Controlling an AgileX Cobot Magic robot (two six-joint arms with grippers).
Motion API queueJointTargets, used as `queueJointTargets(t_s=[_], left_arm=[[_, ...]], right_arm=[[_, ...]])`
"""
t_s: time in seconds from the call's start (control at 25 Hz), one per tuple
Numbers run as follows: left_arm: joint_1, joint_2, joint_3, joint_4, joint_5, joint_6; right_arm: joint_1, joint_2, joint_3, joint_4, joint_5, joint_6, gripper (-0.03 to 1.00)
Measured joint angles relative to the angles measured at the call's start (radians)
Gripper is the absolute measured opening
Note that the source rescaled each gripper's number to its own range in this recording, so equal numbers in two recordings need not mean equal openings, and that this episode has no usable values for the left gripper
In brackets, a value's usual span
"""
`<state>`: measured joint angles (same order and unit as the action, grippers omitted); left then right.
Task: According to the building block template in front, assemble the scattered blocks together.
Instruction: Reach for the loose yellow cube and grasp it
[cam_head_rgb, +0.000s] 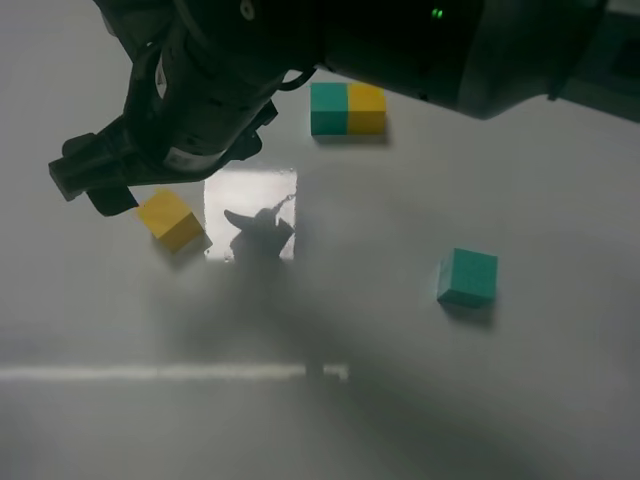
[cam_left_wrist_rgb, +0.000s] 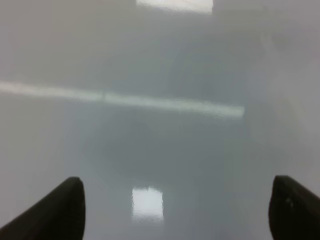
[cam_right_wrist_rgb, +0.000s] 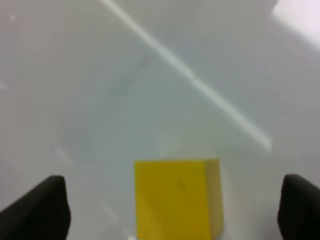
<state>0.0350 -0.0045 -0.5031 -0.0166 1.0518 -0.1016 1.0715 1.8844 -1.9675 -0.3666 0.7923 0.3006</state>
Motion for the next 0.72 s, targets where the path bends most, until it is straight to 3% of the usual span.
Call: queueJointTargets(t_s=[0.16, 0.72], left_arm=[[0.0, 0.0, 0.0, 0.0, 0.0, 0.0], [0.0, 0.0, 0.0, 0.0, 0.0, 0.0]], right_arm=[[0.0, 0.024, -0.001, 0.022, -0.063, 0.002, 1.0], [0.0, 0.088, -0.001, -0.08, -0.063, -0.001, 1.0]])
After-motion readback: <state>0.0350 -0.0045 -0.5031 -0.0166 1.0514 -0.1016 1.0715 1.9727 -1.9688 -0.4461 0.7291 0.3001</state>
